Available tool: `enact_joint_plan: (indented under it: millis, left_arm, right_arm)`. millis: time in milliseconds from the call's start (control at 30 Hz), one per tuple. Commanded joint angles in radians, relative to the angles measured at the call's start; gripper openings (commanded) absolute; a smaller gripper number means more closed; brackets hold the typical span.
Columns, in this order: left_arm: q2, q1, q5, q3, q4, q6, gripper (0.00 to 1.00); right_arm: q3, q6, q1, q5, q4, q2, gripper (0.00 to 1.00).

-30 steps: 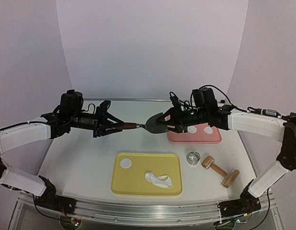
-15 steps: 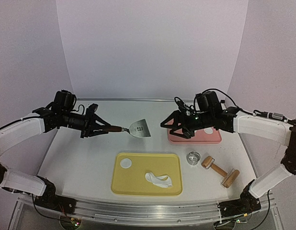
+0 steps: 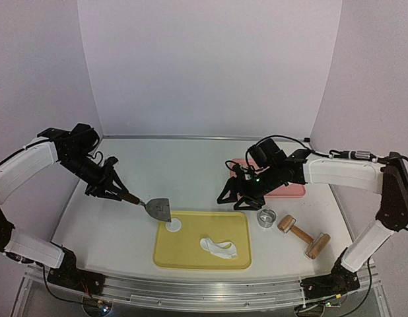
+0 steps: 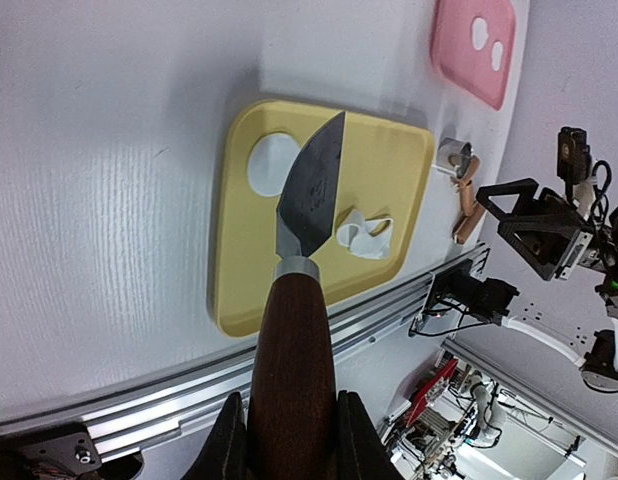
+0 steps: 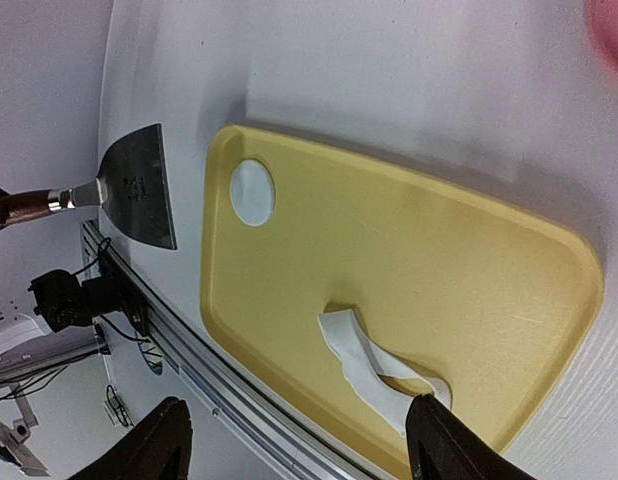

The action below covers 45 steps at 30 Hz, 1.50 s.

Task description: Roll out the dumpling wrappers from the dough

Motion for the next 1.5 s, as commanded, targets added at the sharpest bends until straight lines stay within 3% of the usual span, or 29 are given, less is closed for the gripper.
enact_joint_plan:
  millis: [0, 367, 867, 1467]
  left_arm:
    - [0.022, 0.003, -0.037, 0.023, -0.084, 0.052, 0.0]
    - [0.112, -0.014, -0.119, 0.065, -0.101, 0.068, 0.0]
    - [0.212, -0.143, -0.249, 0.155, -0.115, 0.005, 0.0]
    - [0.219, -0.15, -0.212, 0.093, -0.049, -0.027, 0.0]
  right_arm:
    - [0.076, -0.003, 0.062, 0.018, -0.029, 0.08, 0.74]
    - [0.112, 0.04, 0.094, 0.031, -0.03, 0.181, 0.73]
    - [0.102, 0.032, 0.095, 0.041, -0.03, 0.206, 0.72]
    - [0.076, 0.035, 0.097, 0.061, -0.03, 0.196, 0.71]
